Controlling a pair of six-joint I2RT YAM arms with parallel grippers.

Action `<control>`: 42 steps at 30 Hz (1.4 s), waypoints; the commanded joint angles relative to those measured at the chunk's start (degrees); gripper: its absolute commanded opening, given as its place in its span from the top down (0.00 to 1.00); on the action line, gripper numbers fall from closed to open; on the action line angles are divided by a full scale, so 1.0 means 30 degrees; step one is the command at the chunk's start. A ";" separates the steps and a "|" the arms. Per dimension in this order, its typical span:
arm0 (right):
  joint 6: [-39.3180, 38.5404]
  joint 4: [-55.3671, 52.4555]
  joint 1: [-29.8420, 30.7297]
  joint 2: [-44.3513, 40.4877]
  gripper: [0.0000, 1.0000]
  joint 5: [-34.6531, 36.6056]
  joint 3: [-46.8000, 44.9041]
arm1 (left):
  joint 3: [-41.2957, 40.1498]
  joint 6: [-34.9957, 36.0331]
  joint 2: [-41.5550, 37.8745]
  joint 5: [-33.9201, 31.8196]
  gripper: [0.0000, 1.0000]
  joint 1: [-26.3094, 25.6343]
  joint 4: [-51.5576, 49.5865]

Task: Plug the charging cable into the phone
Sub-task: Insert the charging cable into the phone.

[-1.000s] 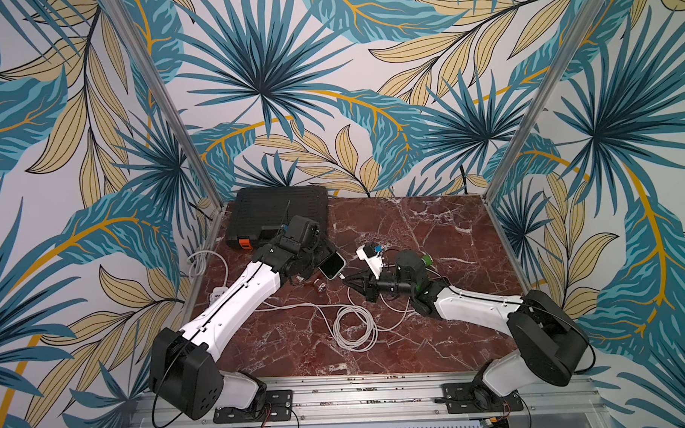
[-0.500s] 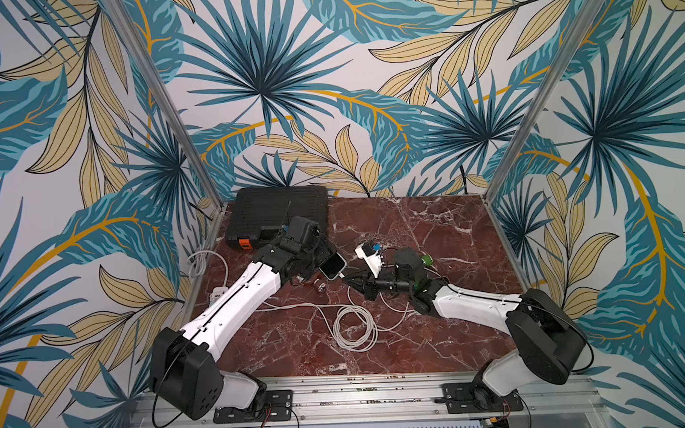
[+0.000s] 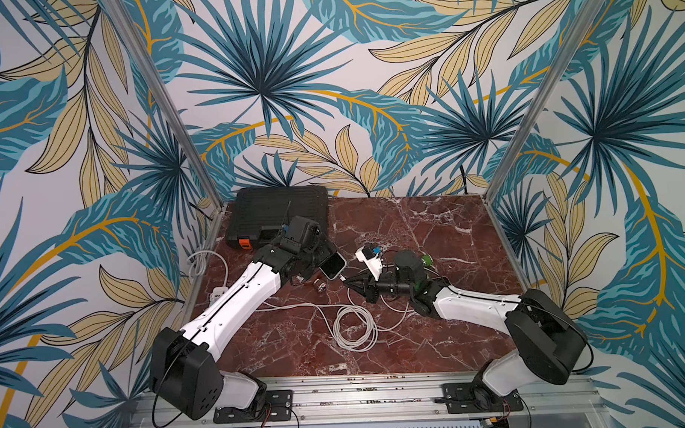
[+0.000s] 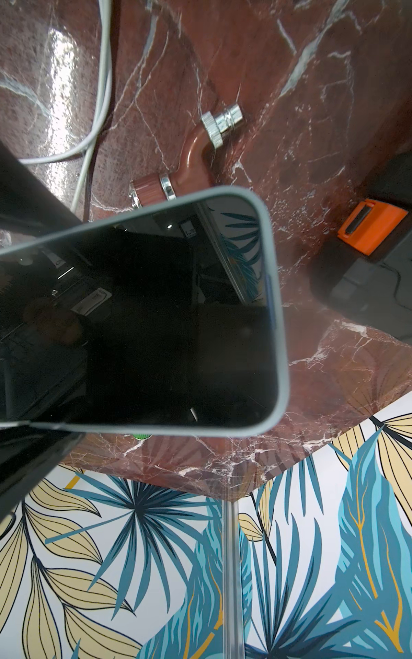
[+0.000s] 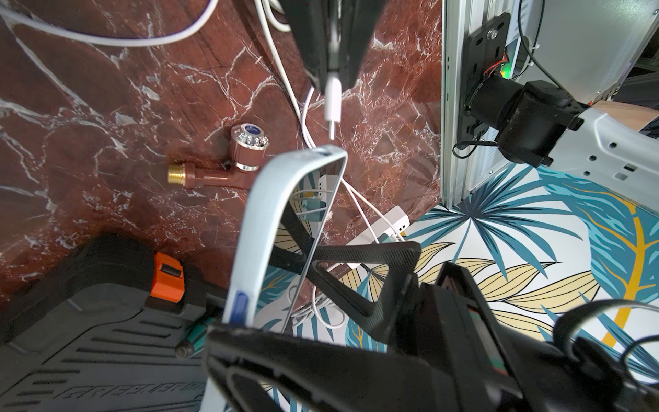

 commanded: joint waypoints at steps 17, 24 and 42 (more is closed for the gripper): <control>0.0170 0.0212 0.0099 0.0187 1.00 -0.0065 0.0232 | -0.0544 0.0318 -0.1231 0.0112 0.67 -0.0080 0.1352; 0.0282 0.0370 0.0081 0.0233 1.00 -0.0450 0.0387 | -0.0836 0.0305 -0.1117 0.0124 0.67 -0.0067 0.1558; 0.0511 0.0081 0.0088 0.0448 1.00 -0.0004 0.0690 | -0.1014 0.0261 -0.1277 0.0261 0.67 -0.0275 0.1813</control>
